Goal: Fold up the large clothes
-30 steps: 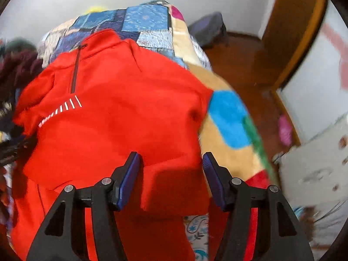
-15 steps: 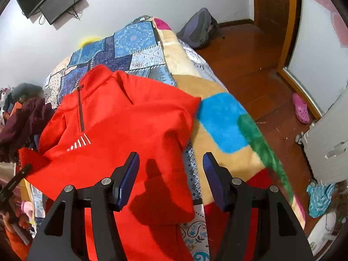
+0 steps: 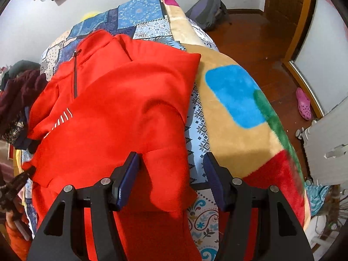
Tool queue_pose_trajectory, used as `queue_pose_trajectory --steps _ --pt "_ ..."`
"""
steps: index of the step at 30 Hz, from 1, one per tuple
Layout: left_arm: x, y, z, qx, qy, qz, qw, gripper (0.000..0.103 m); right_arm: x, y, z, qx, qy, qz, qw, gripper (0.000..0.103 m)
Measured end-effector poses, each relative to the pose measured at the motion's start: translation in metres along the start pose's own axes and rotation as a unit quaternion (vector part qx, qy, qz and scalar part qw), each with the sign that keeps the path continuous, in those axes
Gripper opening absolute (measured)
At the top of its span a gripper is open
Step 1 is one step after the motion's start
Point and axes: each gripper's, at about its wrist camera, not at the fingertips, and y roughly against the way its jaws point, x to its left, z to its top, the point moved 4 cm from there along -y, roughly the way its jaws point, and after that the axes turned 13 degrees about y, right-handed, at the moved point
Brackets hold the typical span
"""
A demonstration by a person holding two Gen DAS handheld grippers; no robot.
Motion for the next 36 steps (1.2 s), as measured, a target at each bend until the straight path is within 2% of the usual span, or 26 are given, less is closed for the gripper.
queue_pose_trajectory --steps 5,8,11,19,22,27,32,34,36 --pt "0.007 0.008 -0.003 0.004 0.013 -0.001 0.9999 0.024 0.004 0.005 0.006 -0.001 0.023 -0.017 1.0 0.057" --pt "0.008 0.028 0.005 -0.018 0.009 0.001 0.9998 0.024 0.007 0.011 0.015 -0.009 0.033 -0.022 0.999 0.057" --pt "0.0 0.049 0.017 -0.047 0.001 -0.006 0.9989 0.031 0.009 0.02 0.027 -0.025 0.038 -0.018 0.999 0.057" --pt "-0.064 0.098 0.07 -0.135 -0.065 -0.025 0.9883 0.037 0.025 0.044 0.072 -0.068 0.069 -0.015 0.995 0.057" --pt "-0.09 0.111 0.092 -0.171 -0.074 -0.04 0.9816 0.046 0.031 0.05 0.089 -0.085 0.078 -0.013 0.993 0.057" --pt "-0.132 0.114 0.115 -0.193 -0.101 -0.058 0.9743 0.05 0.047 0.051 0.122 -0.102 0.111 -0.023 0.988 0.057" --pt "-0.163 0.096 0.15 -0.21 -0.118 -0.048 0.9695 0.055 0.061 0.036 0.154 -0.1 0.125 -0.017 0.987 0.057" --pt "-0.174 0.082 0.166 -0.204 -0.123 -0.047 0.9701 0.056 0.065 0.025 0.166 -0.095 0.124 -0.006 0.988 0.057" --pt "-0.184 0.061 0.184 -0.175 -0.12 -0.059 0.9754 0.056 0.068 0.014 0.177 -0.089 0.123 0.002 0.988 0.057"
